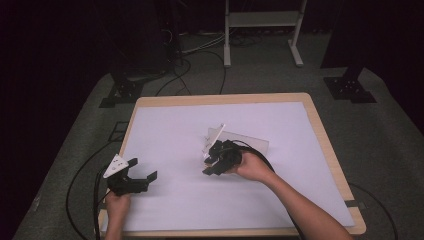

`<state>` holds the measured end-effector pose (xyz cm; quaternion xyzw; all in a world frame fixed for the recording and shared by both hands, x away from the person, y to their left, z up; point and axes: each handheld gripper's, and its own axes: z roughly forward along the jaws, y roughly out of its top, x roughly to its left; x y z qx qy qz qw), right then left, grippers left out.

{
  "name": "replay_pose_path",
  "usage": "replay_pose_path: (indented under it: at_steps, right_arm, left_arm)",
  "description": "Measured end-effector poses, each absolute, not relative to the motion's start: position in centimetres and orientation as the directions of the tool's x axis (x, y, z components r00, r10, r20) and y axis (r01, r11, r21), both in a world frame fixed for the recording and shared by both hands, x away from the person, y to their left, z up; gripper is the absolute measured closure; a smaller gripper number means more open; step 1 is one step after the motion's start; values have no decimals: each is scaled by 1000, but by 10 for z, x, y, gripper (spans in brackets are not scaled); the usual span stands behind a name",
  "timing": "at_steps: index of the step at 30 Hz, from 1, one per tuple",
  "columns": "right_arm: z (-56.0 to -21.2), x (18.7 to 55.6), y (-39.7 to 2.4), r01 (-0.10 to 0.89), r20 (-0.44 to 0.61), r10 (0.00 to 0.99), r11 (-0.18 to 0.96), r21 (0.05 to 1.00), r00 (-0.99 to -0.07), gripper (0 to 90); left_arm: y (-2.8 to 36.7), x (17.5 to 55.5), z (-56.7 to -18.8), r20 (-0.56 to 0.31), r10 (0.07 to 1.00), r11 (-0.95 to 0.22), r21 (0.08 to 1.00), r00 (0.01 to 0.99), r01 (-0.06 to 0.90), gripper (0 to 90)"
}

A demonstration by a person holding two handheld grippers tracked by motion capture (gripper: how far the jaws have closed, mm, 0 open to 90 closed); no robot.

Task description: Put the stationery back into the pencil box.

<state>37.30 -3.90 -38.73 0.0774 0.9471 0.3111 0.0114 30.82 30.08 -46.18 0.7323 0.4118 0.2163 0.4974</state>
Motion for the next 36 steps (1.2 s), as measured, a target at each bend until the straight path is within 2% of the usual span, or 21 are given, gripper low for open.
replay_pose_path:
  at_steps: [16,36]
  right_arm:
    - [-385,393,-44,180,23,208,780,599,-978,588]
    - [-382,414,-37,190,16,225,779,597,-974,588]
  left_arm:
    - [301,308,-462,-88,818,-172,906,569,387,0]
    - [302,308,-462,-88,817,-172,906,569,386,0]
